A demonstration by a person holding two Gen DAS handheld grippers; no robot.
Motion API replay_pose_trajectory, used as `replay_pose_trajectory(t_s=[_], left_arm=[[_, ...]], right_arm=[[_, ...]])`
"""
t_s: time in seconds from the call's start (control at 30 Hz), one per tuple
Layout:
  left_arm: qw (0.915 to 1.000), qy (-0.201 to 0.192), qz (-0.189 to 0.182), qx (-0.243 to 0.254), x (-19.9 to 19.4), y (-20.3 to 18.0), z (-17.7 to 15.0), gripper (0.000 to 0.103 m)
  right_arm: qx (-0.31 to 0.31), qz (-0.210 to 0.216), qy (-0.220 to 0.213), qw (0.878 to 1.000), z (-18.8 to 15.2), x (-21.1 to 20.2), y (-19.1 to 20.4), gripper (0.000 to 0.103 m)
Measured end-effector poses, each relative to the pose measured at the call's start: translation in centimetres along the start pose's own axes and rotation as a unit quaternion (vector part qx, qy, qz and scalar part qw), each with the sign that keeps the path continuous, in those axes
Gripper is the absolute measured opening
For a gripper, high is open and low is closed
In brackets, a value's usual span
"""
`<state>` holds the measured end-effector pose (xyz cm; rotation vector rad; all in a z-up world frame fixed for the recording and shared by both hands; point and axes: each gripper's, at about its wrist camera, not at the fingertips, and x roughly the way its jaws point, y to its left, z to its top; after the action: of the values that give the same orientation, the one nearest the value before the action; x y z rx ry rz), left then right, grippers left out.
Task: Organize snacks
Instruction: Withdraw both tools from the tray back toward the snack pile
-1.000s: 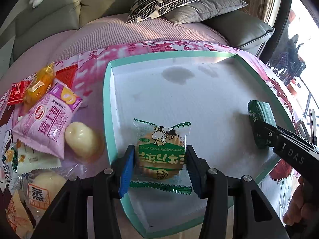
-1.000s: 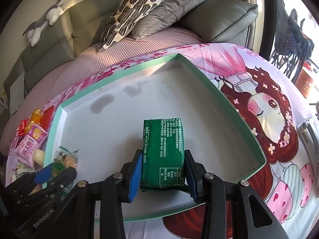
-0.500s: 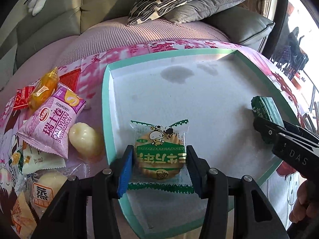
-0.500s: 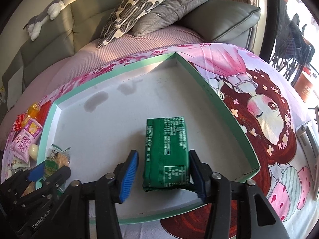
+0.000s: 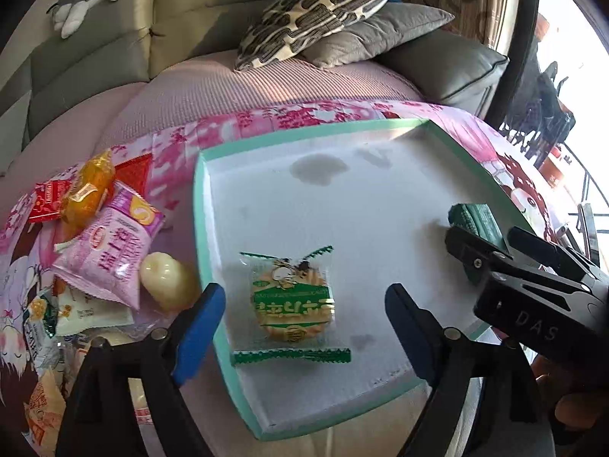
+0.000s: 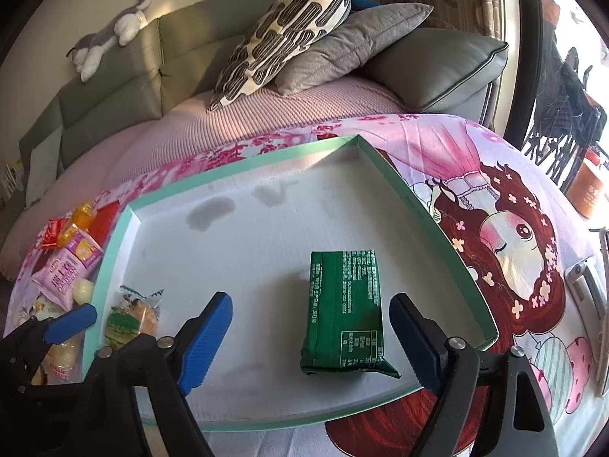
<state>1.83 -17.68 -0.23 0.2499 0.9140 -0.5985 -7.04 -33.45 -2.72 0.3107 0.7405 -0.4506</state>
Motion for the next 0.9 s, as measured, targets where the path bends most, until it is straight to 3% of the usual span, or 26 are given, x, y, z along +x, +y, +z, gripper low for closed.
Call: replay_pose_trajectory(t_s=[0.2,0.5,0.73,0.9], left_arm=[[0.9974,-0.019,0.033,-0.062,-1.5,3.2,0.2,0.099],[0.9865,-0.034,0.086,-0.135,-2.9,7.3,-0.4,0.101],[0.9792,-0.052,0.108,-0.164,-5.0,9.8,-1.5,0.102],[0.9674,-0.074,0.135,-0.201,-7.3,12.8,-2.7,0.102]], right_arm=[[0.004,0.001,-0.009,1.000,0.2,-0.3,0.0,0.103],[-0.017,0.013,-0.021,1.000,-0.1,-0.5,1.8,0.103],[-0.029,0.058,-0.031,0.997,-0.3,-1.1,4.5,0.103],[-0.057,0.093,-0.031,0.994,-0.7,-1.4,7.4,0.103]])
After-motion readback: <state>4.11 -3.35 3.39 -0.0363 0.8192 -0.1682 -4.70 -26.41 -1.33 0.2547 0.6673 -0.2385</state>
